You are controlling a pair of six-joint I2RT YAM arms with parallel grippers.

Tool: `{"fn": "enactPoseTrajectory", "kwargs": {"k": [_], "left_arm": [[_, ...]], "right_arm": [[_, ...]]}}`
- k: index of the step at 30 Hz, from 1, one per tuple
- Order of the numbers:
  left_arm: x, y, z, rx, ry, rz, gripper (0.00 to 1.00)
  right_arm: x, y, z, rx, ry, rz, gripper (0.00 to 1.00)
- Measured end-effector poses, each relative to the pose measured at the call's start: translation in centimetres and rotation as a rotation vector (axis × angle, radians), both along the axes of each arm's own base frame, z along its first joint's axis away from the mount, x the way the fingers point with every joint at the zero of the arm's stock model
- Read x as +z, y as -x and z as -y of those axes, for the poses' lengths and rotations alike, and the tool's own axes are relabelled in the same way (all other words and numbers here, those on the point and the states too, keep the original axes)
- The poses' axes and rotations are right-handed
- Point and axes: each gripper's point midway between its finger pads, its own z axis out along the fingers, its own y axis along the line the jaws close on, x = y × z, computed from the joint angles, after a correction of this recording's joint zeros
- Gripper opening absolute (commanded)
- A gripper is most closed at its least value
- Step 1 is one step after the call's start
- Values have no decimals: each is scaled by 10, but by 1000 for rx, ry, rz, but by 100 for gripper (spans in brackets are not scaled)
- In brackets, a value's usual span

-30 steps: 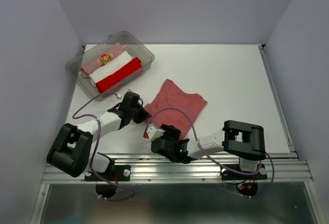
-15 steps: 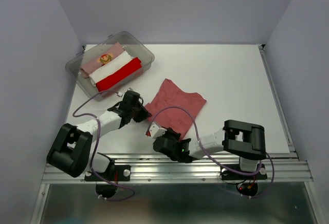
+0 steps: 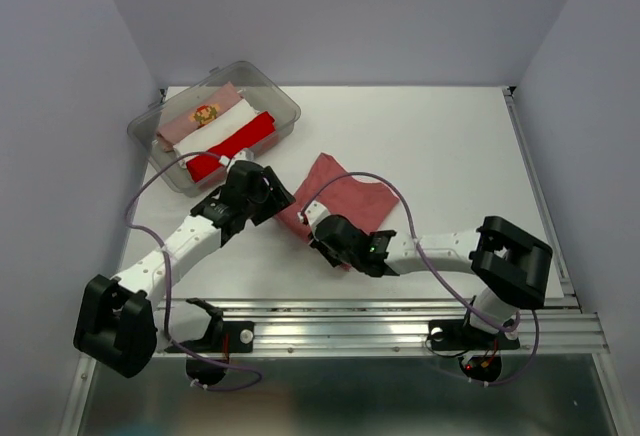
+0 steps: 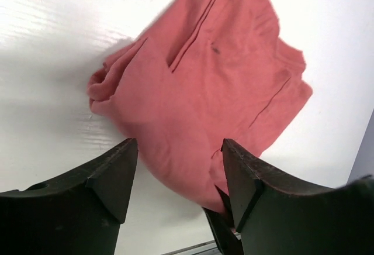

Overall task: Roll the t-shirts
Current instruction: Roll the T-shirt to the center of the board.

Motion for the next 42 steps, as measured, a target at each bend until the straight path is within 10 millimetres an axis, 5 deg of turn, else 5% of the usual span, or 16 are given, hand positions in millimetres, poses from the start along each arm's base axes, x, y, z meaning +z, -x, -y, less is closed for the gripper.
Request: {"fn": "enactPoseTrajectory", "kwargs": {"k": [9, 24, 42], "left_arm": [[41, -8, -11, 17, -39, 90, 71], [35, 1, -14, -12, -51, 63, 70], [-4, -5, 12, -105, -12, -4, 57]], "right_arm": [[3, -2, -10, 44, -185, -289, 1], [13, -9, 3, 31, -457, -708, 1], [7, -1, 6, 34, -641, -1087, 1]]}}
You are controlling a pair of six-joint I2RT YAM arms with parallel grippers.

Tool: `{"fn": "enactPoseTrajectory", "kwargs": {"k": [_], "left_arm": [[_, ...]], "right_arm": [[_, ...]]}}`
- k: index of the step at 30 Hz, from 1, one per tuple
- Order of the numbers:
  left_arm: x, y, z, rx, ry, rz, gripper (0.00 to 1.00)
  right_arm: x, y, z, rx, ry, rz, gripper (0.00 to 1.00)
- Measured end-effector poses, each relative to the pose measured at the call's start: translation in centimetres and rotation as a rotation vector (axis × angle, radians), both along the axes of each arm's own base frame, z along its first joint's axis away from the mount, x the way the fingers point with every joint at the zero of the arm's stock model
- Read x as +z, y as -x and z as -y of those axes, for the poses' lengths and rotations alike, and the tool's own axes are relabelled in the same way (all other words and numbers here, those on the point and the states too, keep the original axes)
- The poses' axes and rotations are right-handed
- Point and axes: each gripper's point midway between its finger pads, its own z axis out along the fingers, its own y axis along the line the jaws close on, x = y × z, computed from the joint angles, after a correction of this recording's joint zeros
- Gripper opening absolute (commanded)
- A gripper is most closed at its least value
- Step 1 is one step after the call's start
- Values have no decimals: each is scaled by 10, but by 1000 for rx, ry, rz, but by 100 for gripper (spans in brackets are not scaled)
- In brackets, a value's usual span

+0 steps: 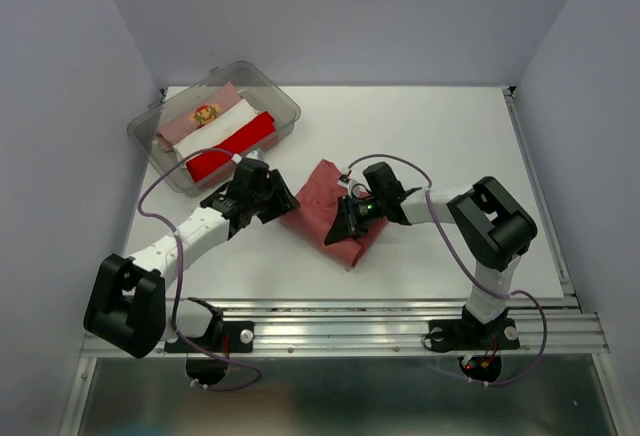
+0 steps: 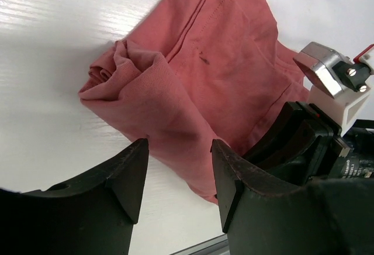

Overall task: Roll the t-shirts
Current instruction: Roll the T-shirt to the center of the board.

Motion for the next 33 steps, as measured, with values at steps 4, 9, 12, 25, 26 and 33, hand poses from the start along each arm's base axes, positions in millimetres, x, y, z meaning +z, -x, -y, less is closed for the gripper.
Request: {"fn": "enactPoseTrajectory", "kwargs": {"k": [4, 9, 12, 25, 26, 33], "left_arm": [[-6, -3, 5, -15, 1, -6, 57], [-10, -5, 9, -31, 9, -9, 57], [-13, -6, 13, -42, 14, -12, 57], [-51, -12, 8, -12, -53, -82, 57], [-53, -13, 8, -10, -56, -85, 57], [-57, -22, 12, -9, -66, -98, 57]], "right_arm": [[2, -5, 5, -19, -15, -40, 1], [-3, -9, 10, -38, -16, -90, 2], [-8, -8, 10, -40, -8, -117, 7], [-16, -17, 13, -53, 45, -107, 59], [-16, -18, 13, -54, 50, -100, 67], [10, -28, 32, -120, 171, 62, 77]]}}
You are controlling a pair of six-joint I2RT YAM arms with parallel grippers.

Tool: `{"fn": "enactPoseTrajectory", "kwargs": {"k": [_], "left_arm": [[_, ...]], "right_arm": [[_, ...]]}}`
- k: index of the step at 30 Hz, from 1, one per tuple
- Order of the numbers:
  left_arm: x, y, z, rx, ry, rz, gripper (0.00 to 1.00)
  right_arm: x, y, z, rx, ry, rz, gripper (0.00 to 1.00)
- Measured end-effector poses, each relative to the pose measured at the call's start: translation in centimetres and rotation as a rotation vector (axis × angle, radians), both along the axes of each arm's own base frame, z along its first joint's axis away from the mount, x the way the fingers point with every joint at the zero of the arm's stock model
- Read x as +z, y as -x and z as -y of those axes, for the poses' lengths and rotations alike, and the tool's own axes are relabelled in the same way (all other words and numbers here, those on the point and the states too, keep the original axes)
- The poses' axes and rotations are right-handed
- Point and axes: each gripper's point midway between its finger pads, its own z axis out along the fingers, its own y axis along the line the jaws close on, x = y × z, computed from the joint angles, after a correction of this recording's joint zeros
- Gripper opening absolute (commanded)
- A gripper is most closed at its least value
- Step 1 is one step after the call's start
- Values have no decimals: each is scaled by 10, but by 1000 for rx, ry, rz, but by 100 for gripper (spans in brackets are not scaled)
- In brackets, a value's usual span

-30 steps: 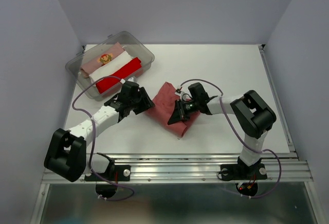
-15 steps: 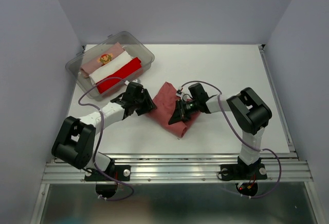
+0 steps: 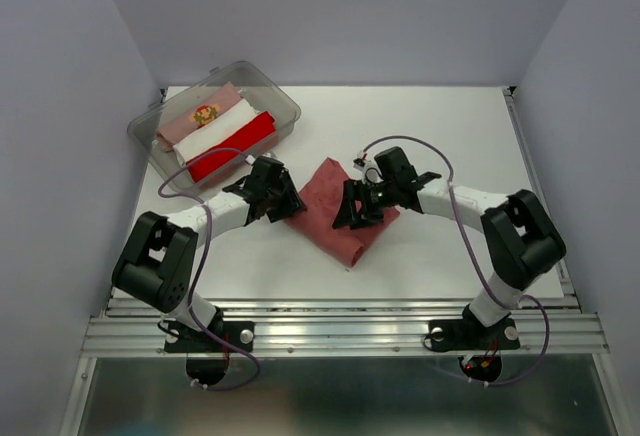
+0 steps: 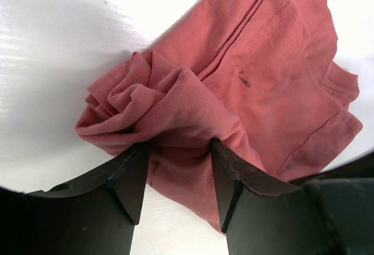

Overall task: Roll the t-shirts
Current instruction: Roll the T-shirt to the center of the board.

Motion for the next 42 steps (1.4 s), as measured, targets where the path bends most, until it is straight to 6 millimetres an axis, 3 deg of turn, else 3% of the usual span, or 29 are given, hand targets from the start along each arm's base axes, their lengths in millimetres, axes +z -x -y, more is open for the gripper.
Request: {"fn": "enactPoseTrajectory", "kwargs": {"k": [6, 9, 13, 21, 28, 35, 38, 39, 41, 42], "left_arm": [[2, -3, 1, -1, 0, 1, 57], [3, -3, 2, -1, -1, -1, 57], [4, -3, 1, -4, -5, -5, 57], [7, -4, 1, -11, -13, -4, 57], [8, -4, 2, -13, -15, -6, 57], [6, -5, 2, -13, -17, -10, 57], [6, -5, 2, -13, -19, -10, 57], [6, -5, 1, -13, -19, -9, 57], [6, -5, 1, -12, -21, -9, 57], [6, -5, 1, -12, -21, -9, 57]], "right_arm": [[48, -4, 16, -57, 138, 240, 83], [55, 6, 11, -34, 198, 307, 84], [34, 21, 7, 14, 291, 321, 84], [-7, 18, 19, 25, 417, 292, 83], [-14, 21, 16, 60, 404, 286, 83], [-29, 38, 6, 128, 340, 207, 82], [-29, 43, 2, 145, 306, 191, 77], [-28, 45, 0, 151, 296, 186, 65], [-27, 47, -2, 159, 276, 177, 53], [-26, 49, -4, 161, 266, 171, 42]]}}
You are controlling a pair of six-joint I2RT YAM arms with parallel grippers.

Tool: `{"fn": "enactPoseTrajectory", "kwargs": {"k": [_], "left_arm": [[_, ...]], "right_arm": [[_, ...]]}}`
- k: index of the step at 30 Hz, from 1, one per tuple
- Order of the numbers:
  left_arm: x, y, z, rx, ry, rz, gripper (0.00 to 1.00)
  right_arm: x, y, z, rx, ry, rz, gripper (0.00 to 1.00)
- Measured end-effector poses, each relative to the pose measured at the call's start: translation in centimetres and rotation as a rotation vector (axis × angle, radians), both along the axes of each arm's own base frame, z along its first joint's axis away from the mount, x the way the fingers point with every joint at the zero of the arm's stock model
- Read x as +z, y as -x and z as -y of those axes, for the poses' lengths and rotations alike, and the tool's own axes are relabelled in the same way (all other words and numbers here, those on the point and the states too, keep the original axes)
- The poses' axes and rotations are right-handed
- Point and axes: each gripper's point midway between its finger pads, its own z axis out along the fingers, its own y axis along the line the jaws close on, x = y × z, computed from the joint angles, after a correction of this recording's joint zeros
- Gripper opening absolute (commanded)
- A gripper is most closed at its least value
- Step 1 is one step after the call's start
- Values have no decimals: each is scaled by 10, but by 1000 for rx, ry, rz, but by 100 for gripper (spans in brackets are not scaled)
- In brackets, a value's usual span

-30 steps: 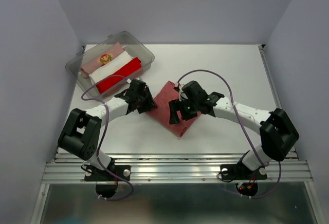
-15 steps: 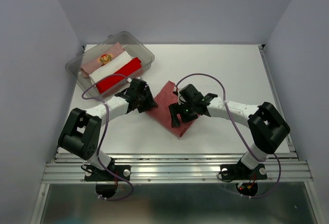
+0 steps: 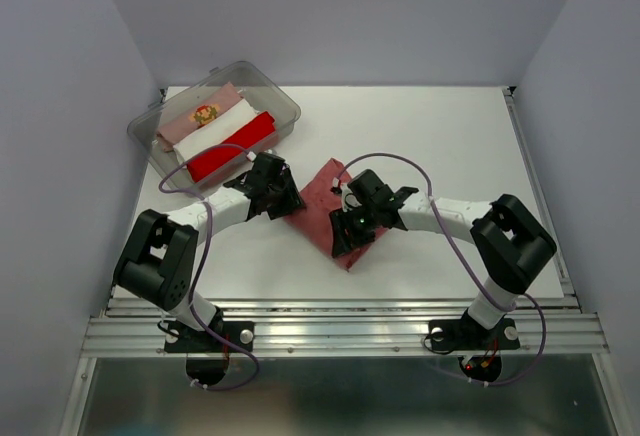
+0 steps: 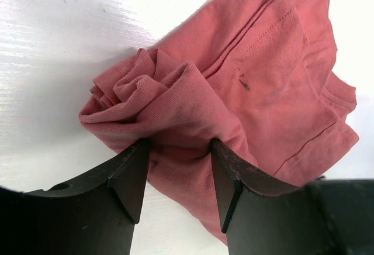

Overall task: Roll the t-shirts
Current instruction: Roll the T-shirt to the center of the board.

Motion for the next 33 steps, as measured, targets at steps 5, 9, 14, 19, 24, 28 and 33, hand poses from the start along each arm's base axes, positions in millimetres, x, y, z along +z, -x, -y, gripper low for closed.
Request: {"fn": "enactPoseTrajectory", "kwargs": {"k": [5, 9, 14, 19, 24, 28, 33], "left_arm": [[1, 0, 0, 0, -2, 0, 57], [3, -2, 0, -1, -5, 3, 57], [2, 0, -1, -4, -10, -6, 57], [5, -2, 1, -7, -8, -1, 57], [8, -2, 3, -19, -5, 5, 57], [16, -1, 5, -28, 4, 18, 52], [38, 3, 11, -51, 25, 66, 41]], "right_arm": [[0, 5, -2, -5, -20, -29, 18], [-1, 9, -4, -11, -54, -59, 4], [-1, 15, -3, -31, -143, -136, 1], [0, 18, 4, -60, -211, -204, 1], [-2, 18, 6, -63, -247, -249, 1], [-8, 16, 8, -68, -261, -292, 8], [-13, 14, 8, -64, -281, -361, 8]]}}
